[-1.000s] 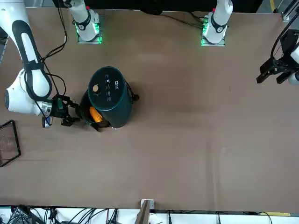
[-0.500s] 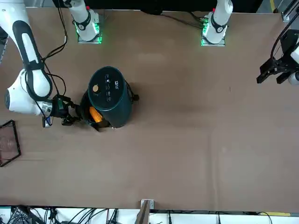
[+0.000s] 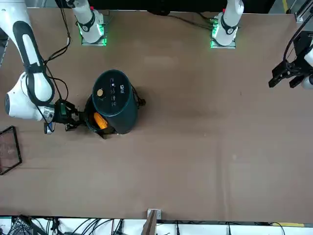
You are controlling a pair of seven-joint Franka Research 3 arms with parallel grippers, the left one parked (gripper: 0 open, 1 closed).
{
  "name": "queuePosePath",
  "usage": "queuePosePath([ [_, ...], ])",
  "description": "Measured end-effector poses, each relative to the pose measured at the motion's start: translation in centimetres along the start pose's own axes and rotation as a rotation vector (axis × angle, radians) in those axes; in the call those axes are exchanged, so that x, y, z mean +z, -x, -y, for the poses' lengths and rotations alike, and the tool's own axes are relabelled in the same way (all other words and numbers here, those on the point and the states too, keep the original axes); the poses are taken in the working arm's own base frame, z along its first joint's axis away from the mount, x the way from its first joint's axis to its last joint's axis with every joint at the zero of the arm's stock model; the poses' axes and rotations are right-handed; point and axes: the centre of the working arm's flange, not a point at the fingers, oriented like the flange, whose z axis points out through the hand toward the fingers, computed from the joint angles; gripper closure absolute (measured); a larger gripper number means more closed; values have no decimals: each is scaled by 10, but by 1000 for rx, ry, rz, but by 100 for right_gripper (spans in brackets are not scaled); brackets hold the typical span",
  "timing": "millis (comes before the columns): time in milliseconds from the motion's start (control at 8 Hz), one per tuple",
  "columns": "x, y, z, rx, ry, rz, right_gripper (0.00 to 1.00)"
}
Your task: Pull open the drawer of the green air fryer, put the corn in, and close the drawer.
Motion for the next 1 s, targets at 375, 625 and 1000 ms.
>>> queuePosePath([
  [375,-1,9,5,-17,-1,-3,55],
  [625,0,22,11,-41,2,-5,55],
  [1000,4,38,16,-70,16,-4,55],
])
